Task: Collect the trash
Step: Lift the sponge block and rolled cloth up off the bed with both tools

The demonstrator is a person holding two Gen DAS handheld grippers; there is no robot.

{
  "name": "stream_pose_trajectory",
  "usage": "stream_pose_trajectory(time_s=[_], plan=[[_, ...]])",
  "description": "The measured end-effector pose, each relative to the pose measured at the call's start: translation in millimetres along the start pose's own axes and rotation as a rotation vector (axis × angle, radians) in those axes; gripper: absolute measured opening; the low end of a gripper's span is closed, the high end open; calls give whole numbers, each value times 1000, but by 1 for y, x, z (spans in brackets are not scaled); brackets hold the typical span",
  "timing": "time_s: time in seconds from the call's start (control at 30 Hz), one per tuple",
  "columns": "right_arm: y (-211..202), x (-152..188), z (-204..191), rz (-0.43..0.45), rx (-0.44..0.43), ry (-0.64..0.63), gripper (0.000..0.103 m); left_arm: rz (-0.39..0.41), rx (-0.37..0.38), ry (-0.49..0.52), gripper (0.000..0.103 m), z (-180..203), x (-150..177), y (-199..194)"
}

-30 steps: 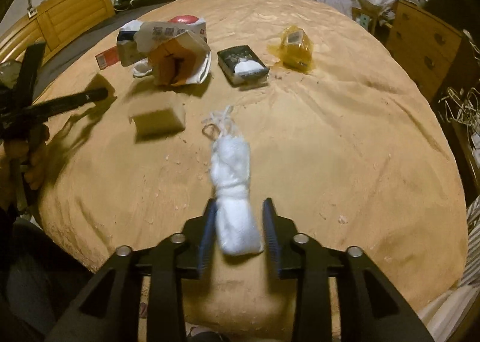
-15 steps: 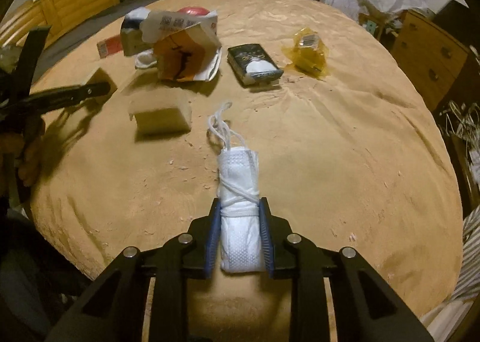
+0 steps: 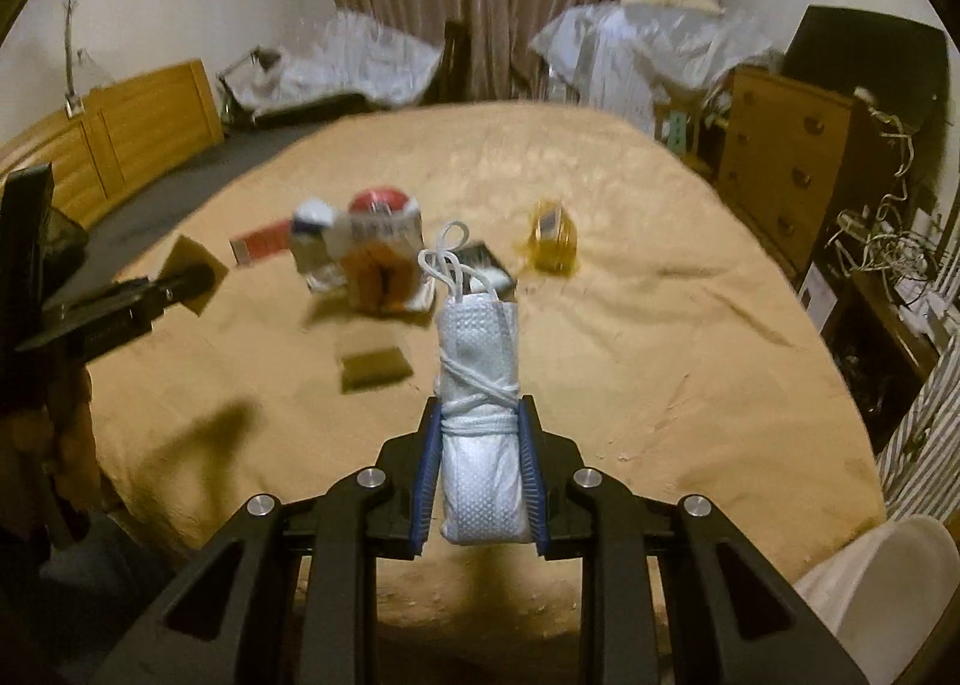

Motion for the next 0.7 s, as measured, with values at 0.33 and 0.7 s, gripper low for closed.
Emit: stream_pose_trajectory(time_s=[0.33, 0.7], plan=[[-79, -17, -37, 221, -26, -28, 26, 220, -60, 10, 31, 31, -18, -88], [-122, -29, -69, 336, -47, -77, 26, 329, -145, -25, 31, 22, -25, -124]])
Point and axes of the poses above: each gripper's, at about its wrist camera, not at the fingertips, and y roughly the way its jaws point, z to its right, x to its underside, the point moved 8 cm from there along y, roughly the way its jaws point, and after that the axes turned 8 degrees about -x, right-handed, at the moved point
